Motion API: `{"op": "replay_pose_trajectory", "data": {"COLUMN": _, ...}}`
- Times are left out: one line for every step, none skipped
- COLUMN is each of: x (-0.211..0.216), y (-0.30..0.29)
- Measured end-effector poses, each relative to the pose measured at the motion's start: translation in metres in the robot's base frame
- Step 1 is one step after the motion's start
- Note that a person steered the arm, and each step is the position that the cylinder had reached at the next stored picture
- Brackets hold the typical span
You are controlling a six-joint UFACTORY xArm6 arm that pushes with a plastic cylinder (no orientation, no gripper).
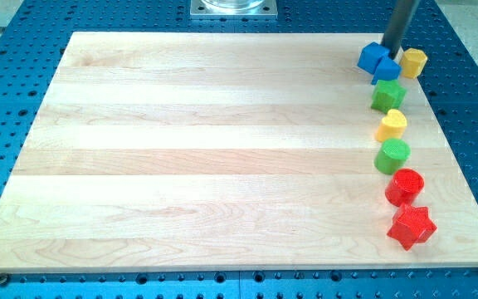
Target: Place the blue triangle to the top of the blue cube
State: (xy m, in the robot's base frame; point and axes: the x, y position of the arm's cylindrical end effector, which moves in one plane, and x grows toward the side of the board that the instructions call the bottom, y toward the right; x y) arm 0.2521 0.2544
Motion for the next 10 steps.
{"op": "replay_pose_trajectory", "data": {"x": 0.014, "y": -0.055}}
{"op": "replay_pose_trajectory", "data": {"x": -0.005, "y": -0.1}}
{"op": "replay_pose_trajectory", "data": {"x": -0.053, "y": -0.063}}
{"op": "replay_pose_trajectory", "data": {"x": -0.027, "y": 0.058}}
{"op": "replay_pose_trajectory", "data": {"x": -0.005, "y": 0.091}}
{"op": "replay_pose_trajectory", "data": {"x": 0.015, "y": 0.084}}
{"op": "replay_pose_trajectory", "data": {"x": 0.068, "y": 0.049}}
{"op": "replay_pose_trajectory", "data": {"x": 0.069, "y": 0.018}}
{"op": "replay_pose_trajectory", "data": {"x": 0.056, "y": -0.006}}
{"op": "replay_pose_trajectory", "data": {"x": 0.05, "y": -0.117}}
